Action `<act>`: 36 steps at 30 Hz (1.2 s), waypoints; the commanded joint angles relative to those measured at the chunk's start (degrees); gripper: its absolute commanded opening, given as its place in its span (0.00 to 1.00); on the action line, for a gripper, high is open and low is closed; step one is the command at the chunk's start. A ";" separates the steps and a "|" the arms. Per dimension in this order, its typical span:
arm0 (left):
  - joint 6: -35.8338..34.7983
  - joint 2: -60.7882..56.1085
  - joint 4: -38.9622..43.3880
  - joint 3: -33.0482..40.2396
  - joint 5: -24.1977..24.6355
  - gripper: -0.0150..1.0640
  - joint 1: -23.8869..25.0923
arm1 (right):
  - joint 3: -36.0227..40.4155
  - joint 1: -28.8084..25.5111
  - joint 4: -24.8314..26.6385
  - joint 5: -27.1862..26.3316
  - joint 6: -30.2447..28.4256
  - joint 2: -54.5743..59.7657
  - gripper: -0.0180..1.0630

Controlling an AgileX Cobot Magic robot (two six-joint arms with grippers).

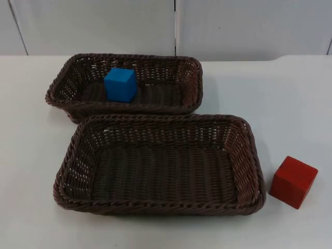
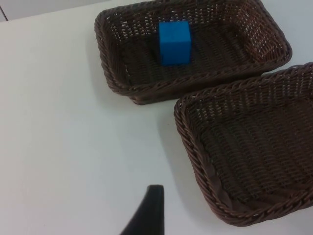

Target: Pick up one cube with the left hand and place it into the upper basket. Pick up one cube with the right hand and place it into the lower basket.

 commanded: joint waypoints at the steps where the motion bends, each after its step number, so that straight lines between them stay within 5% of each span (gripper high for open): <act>1: 0.01 -0.35 -0.01 0.26 -1.01 0.82 -0.26 | -1.96 0.16 -0.73 -0.70 -0.13 4.49 0.99; 15: 0.01 -0.35 -0.22 0.26 -0.91 0.82 -0.26 | -12.62 0.16 -0.73 -1.78 -0.63 32.11 0.99; 36: -0.21 -0.35 -0.46 0.26 -0.80 0.82 -0.26 | -21.51 2.07 2.24 -1.96 -10.82 62.29 0.99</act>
